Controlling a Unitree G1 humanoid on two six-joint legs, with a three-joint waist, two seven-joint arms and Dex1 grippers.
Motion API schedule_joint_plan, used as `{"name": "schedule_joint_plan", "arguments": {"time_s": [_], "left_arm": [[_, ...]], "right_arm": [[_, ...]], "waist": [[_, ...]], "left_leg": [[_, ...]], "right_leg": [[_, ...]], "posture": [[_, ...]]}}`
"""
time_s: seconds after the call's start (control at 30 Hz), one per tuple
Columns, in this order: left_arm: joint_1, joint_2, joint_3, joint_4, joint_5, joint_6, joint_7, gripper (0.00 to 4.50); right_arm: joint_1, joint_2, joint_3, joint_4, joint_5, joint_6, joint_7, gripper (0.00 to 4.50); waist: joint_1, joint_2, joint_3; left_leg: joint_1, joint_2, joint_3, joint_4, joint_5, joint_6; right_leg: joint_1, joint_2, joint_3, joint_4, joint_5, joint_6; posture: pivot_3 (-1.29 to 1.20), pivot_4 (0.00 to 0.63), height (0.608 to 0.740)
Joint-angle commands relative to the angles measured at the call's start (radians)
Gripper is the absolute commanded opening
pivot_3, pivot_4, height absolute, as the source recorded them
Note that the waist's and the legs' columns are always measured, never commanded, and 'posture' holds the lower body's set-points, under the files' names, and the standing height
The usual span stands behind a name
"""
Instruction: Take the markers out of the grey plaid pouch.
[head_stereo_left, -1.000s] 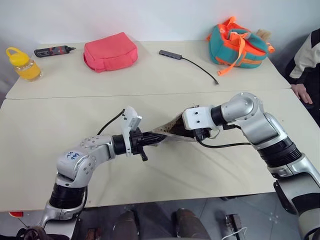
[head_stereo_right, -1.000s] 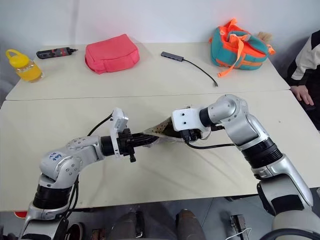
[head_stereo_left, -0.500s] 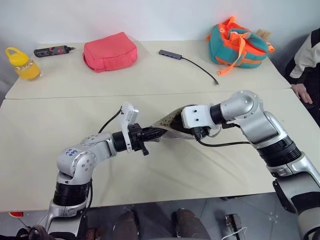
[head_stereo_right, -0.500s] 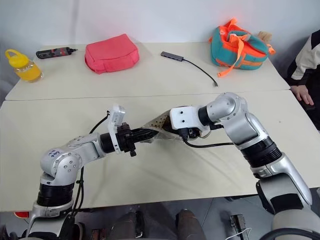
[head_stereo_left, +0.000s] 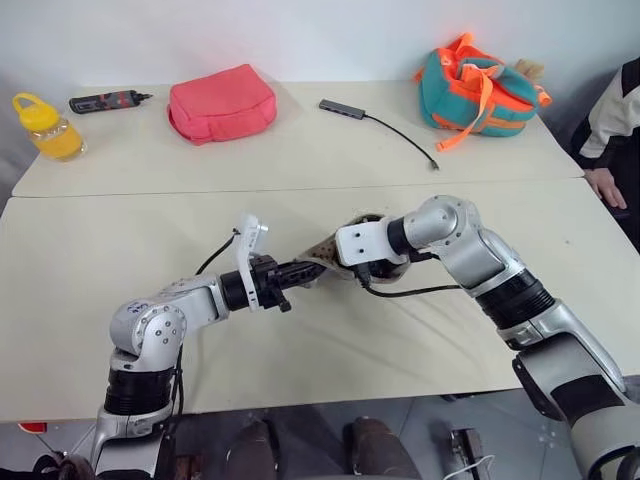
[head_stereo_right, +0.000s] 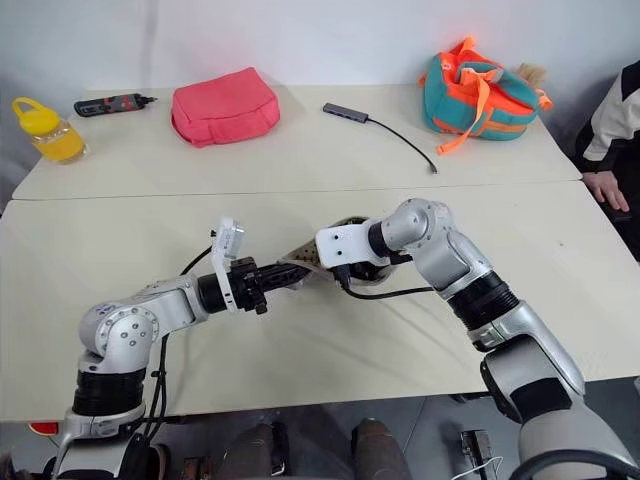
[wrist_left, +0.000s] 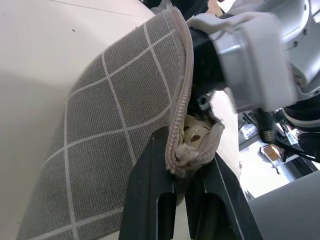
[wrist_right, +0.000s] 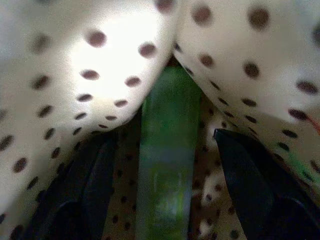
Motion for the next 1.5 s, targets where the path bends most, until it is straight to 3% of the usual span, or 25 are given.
{"name": "schedule_joint_plan", "arguments": {"time_s": [0.03, 0.1, 0.17, 0.33, 0.37, 0.8, 1.0, 1.23, 1.47, 1.5], "left_arm": [[0.003, -0.009, -0.002, -0.038, -0.017, -0.020, -0.008, 0.00], [0.000, -0.011, 0.001, -0.036, -0.018, -0.021, -0.003, 0.00], [-0.001, -0.009, -0.002, -0.036, -0.012, -0.025, -0.004, 0.00], [-0.005, -0.015, 0.003, -0.033, -0.008, -0.031, 0.008, 0.00], [-0.008, -0.017, 0.006, -0.031, -0.007, -0.033, 0.013, 0.00], [-0.005, 0.017, -0.043, 0.012, 0.092, -0.144, 0.016, 0.00], [-0.022, 0.011, -0.035, -0.007, 0.044, -0.129, 0.014, 0.00], [-0.057, -0.073, -0.001, -0.022, -0.050, -0.066, 0.091, 0.00], [-0.047, -0.080, -0.018, -0.044, -0.040, -0.041, 0.102, 0.00], [-0.047, -0.082, -0.014, -0.041, -0.040, -0.043, 0.104, 0.00]], "right_arm": [[0.005, -0.020, 0.001, 0.006, -0.035, 0.000, 0.004, 3.21], [0.015, -0.021, 0.000, -0.003, -0.035, 0.009, 0.016, 3.21], [0.027, -0.029, 0.001, -0.012, -0.044, 0.011, 0.021, 2.82], [0.033, -0.034, -0.024, -0.037, -0.041, 0.019, 0.022, 1.23], [0.031, -0.034, -0.036, -0.053, -0.027, 0.031, 0.029, 1.10], [0.048, -0.034, -0.221, -0.313, 0.274, 0.302, 0.123, 1.11], [0.032, -0.101, -0.138, -0.175, 0.105, 0.151, 0.043, 1.11], [0.039, -0.053, -0.062, -0.145, 0.025, 0.022, -0.019, 1.11], [0.053, -0.027, -0.073, -0.159, 0.053, 0.069, 0.013, 1.11], [0.057, -0.034, -0.069, -0.165, 0.049, 0.070, 0.021, 1.84]], "waist": [[0.000, 0.000, 0.000], [0.000, 0.000, 0.000], [0.000, 0.000, 0.000], [0.001, 0.000, 0.000], [0.001, 0.000, 0.000], [0.003, 0.000, 0.000], [0.003, 0.000, 0.000], [0.002, 0.000, 0.000], [0.001, 0.000, 0.000], [0.001, 0.000, 0.000]], "left_leg": [[0.000, 0.000, 0.000, 0.000, 0.000, 0.000], [0.000, 0.000, 0.000, 0.000, 0.000, 0.000], [0.000, 0.000, 0.000, 0.000, 0.000, 0.000], [0.000, 0.000, 0.000, 0.000, 0.000, 0.000], [0.000, 0.000, 0.000, 0.000, 0.000, 0.000], [0.000, 0.000, 0.000, -0.001, 0.000, -0.001], [0.000, 0.000, 0.000, -0.001, -0.001, 0.000], [0.000, 0.000, 0.001, -0.001, -0.001, 0.000], [0.000, 0.000, 0.001, -0.001, -0.001, 0.000], [0.000, 0.000, 0.001, -0.001, -0.001, 0.000]], "right_leg": [[0.000, 0.000, 0.000, 0.000, 0.000, 0.000], [0.000, 0.000, 0.000, 0.000, 0.000, 0.000], [0.000, 0.000, 0.000, 0.000, 0.000, 0.000], [0.000, 0.000, 0.000, 0.000, 0.000, 0.000], [0.000, 0.000, 0.000, 0.000, 0.000, 0.000], [0.000, 0.000, 0.000, -0.001, 0.000, 0.000], [0.000, 0.000, 0.000, -0.002, 0.000, 0.000], [0.000, 0.000, 0.000, -0.003, 0.000, 0.000], [0.000, 0.000, 0.000, -0.002, 0.000, 0.000], [0.000, 0.000, 0.000, -0.002, 0.000, 0.000]], "posture": [[0.00, 0.150, 0.740], [0.00, 0.150, 0.740], [0.00, 0.150, 0.740], [0.00, 0.150, 0.740], [0.00, 0.150, 0.740], [0.00, 0.150, 0.740], [0.00, 0.150, 0.740], [0.00, 0.150, 0.740], [0.00, 0.150, 0.740], [0.00, 0.150, 0.740]]}}
